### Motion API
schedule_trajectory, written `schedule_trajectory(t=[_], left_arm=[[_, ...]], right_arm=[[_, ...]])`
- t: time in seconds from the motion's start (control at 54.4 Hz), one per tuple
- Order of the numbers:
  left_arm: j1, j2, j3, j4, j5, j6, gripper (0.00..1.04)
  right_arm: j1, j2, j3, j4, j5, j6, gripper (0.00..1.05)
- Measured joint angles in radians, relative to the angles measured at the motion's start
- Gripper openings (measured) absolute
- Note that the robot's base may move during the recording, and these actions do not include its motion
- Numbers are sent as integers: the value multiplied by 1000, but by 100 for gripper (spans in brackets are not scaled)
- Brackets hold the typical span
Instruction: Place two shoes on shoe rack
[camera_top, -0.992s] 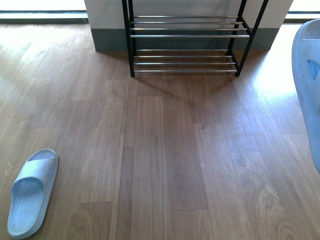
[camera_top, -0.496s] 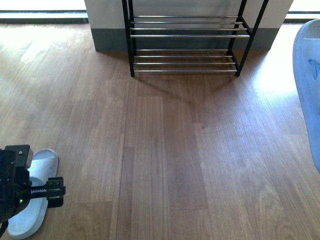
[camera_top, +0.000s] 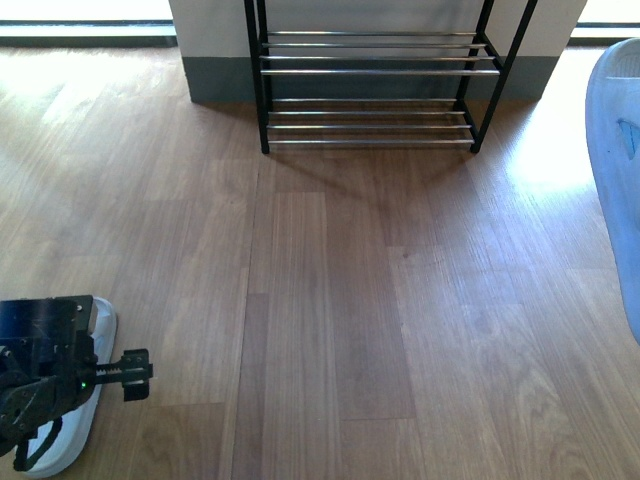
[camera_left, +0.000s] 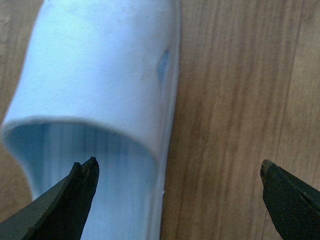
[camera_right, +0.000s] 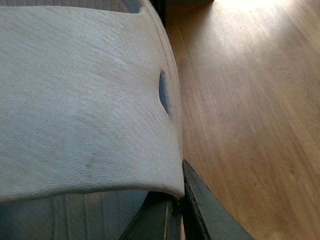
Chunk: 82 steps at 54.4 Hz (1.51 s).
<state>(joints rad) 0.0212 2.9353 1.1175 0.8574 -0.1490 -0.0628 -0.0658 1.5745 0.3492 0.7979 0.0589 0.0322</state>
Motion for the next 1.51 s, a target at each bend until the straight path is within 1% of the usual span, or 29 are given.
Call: schedule_trajectory(t=[0.147, 0.331, 0.441, 0.515, 0.533, 0.625, 0.662, 0.68, 0.827, 0.845, 0.937, 0.956, 1.029, 1.048, 1.121, 1.139, 1.195, 1.213, 1.268, 1.397, 1.507], left_arm=[[-17, 43, 82, -20, 22, 5, 95], [-17, 44, 86, -16, 41, 5, 95], [-17, 45, 86, -16, 39, 2, 95], [-17, 45, 86, -17, 21, 2, 95], [-18, 45, 87, -18, 18, 2, 94], [-18, 45, 87, -27, -19, -10, 76], [-18, 45, 87, -28, -24, -11, 73], [-18, 45, 87, -29, -27, -12, 69], [-18, 45, 88, -35, -36, -14, 53], [-18, 45, 88, -35, -39, -14, 49], [-18, 45, 88, -35, -46, -16, 41], [-18, 45, 88, -35, -47, -18, 37], [-18, 45, 88, -35, -50, -20, 30], [-19, 45, 88, -35, -52, -21, 26], [-19, 45, 88, -36, -57, -25, 19], [-19, 45, 88, -37, -58, -27, 16], [-19, 45, 88, -39, -57, -29, 10], [-19, 45, 88, -39, -56, -31, 7], [-19, 45, 88, -39, -57, -37, 2], [-19, 45, 88, -32, -46, -40, 2], [-18, 48, 88, 19, -6, -40, 2]], right_arm=[[0, 0, 0, 0, 0, 0, 1], [0, 0, 0, 0, 0, 0, 1], [0, 0, 0, 0, 0, 0, 1], [0, 0, 0, 0, 0, 0, 1], [0, 0, 0, 0, 0, 0, 1], [0, 0, 0, 0, 0, 0, 1], [0, 0, 0, 0, 0, 0, 1], [0, 0, 0, 0, 0, 0, 1], [0, 0, 0, 0, 0, 0, 1], [0, 0, 0, 0, 0, 0, 1], [0, 0, 0, 0, 0, 0, 1], [0, 0, 0, 0, 0, 0, 1], [0, 0, 0, 0, 0, 0, 1], [0, 0, 0, 0, 0, 0, 1], [0, 0, 0, 0, 0, 0, 1], [0, 0, 0, 0, 0, 0, 1], [0, 0, 0, 0, 0, 0, 1], [0, 0, 0, 0, 0, 0, 1], [0, 0, 0, 0, 0, 0, 1], [0, 0, 0, 0, 0, 0, 1], [0, 0, 0, 0, 0, 0, 1]])
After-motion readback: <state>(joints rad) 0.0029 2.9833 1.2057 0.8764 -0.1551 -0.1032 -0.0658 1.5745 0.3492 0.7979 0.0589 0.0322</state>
